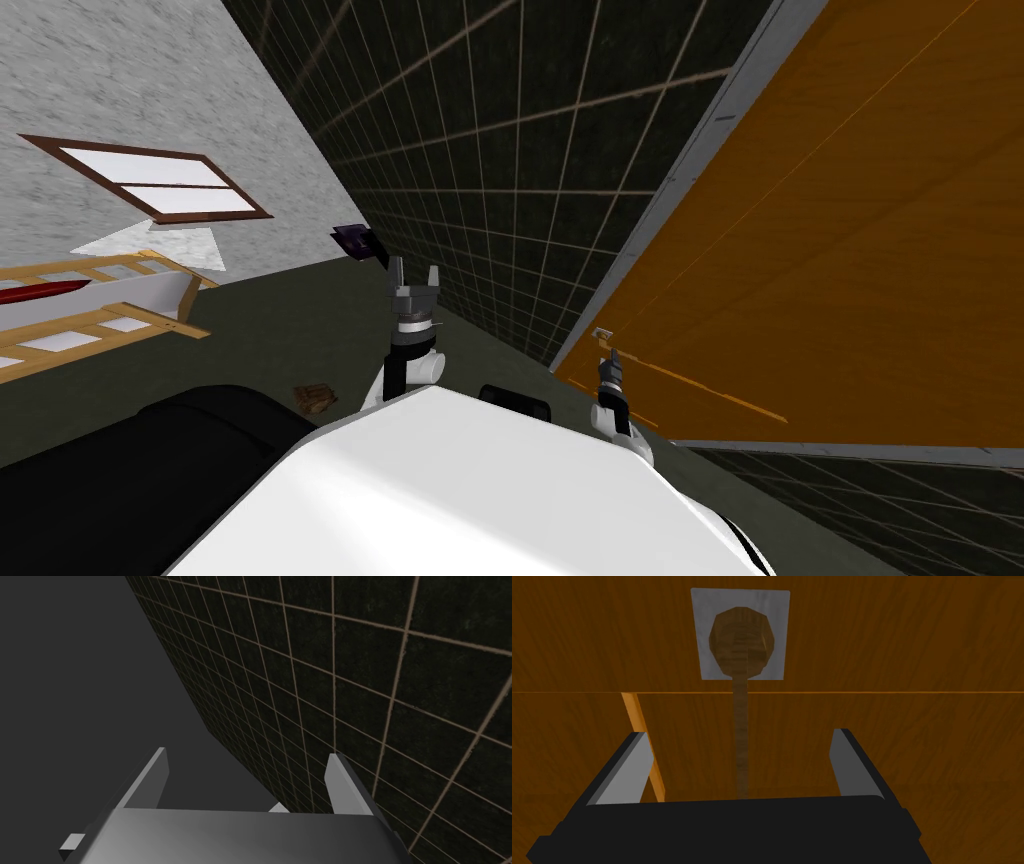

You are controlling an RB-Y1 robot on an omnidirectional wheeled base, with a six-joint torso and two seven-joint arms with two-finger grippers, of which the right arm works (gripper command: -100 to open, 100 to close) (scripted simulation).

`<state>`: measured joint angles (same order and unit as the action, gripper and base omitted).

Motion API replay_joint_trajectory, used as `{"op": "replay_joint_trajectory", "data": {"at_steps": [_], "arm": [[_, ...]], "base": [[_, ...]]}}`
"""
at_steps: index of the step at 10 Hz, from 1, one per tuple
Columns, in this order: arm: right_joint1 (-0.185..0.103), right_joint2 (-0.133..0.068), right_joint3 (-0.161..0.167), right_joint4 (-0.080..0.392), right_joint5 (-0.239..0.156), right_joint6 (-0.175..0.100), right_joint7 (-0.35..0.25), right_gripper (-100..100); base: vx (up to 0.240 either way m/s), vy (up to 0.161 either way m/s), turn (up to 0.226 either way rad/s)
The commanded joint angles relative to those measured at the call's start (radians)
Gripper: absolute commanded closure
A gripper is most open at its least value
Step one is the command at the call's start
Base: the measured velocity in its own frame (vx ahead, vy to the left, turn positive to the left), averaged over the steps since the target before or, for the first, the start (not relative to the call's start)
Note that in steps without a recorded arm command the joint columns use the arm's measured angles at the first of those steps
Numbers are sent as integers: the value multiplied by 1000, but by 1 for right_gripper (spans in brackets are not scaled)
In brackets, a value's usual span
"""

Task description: Pull the door open

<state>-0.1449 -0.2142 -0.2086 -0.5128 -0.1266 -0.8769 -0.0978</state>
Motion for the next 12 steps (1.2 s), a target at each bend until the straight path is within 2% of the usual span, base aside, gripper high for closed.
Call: {"op": "replay_joint_trajectory", "data": {"at_steps": [1, 3, 4, 5, 10, 12], "arm": [[25, -21, -9, -5, -7, -6, -19, -100], [37, -37, -15, 1, -12, -16, -33, -100], [36, -31, -13, -13, -10, -5, -27, -100], [36, -31, -13, -13, -10, -5, -27, 100], [36, -31, -13, -13, -10, -5, -27, 100], [44, -42, 4, -12, 0, -9, -49, 100]], "base": [[137, -33, 142], [186, -28, 123], [85, -2, 17], [-14, -3, -14], [-15, 1, 1], [-161, -34, 111]]}}
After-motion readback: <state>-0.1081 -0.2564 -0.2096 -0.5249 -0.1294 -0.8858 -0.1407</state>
